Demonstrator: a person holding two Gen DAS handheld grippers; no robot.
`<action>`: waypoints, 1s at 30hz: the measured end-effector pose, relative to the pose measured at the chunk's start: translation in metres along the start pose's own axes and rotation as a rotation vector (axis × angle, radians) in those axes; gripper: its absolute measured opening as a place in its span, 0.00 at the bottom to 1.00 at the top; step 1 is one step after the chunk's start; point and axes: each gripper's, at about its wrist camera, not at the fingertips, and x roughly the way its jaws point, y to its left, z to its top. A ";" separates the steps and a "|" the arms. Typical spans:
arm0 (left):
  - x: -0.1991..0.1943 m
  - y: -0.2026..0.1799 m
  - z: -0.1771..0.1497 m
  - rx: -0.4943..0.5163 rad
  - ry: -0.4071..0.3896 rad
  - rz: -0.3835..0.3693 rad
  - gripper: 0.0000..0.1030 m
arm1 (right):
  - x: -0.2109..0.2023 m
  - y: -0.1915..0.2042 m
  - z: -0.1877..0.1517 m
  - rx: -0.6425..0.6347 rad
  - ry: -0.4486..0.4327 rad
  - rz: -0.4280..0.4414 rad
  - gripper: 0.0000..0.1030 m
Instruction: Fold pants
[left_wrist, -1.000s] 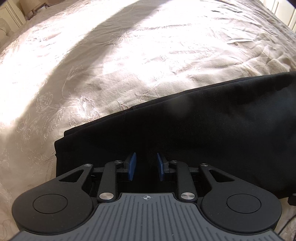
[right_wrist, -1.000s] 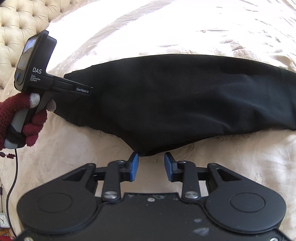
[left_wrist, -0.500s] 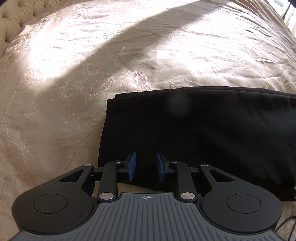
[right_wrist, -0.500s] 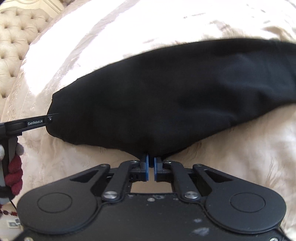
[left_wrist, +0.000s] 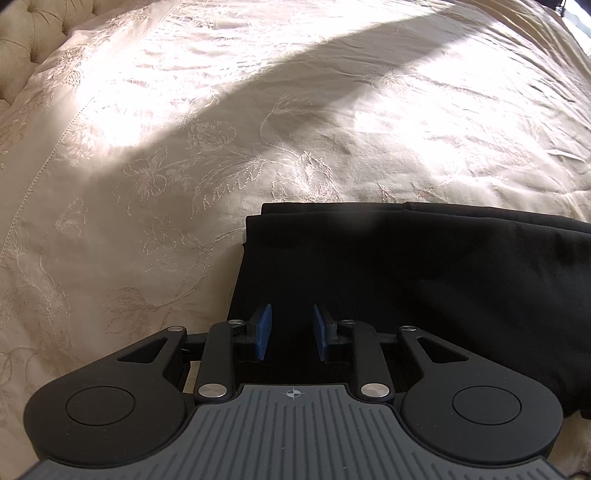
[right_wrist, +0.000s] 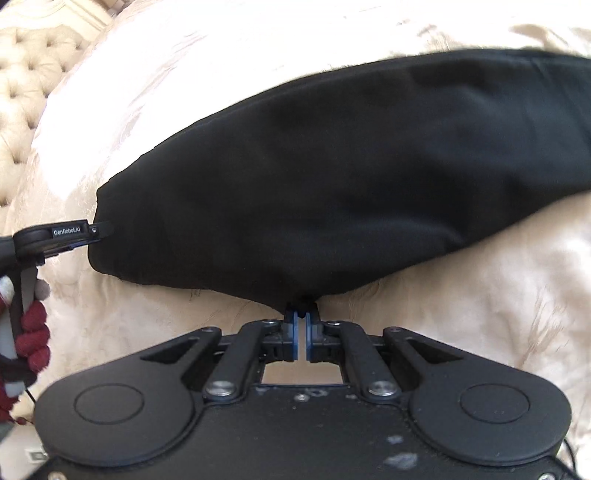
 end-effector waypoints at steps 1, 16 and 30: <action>0.001 0.001 0.002 -0.007 0.000 0.005 0.23 | 0.002 0.002 0.004 -0.001 0.000 -0.004 0.04; 0.048 -0.035 0.042 0.163 0.042 0.065 0.23 | -0.018 -0.004 -0.004 -0.028 0.026 -0.005 0.16; -0.022 -0.141 -0.003 0.206 -0.016 -0.066 0.24 | -0.064 -0.092 -0.009 0.159 -0.118 -0.101 0.18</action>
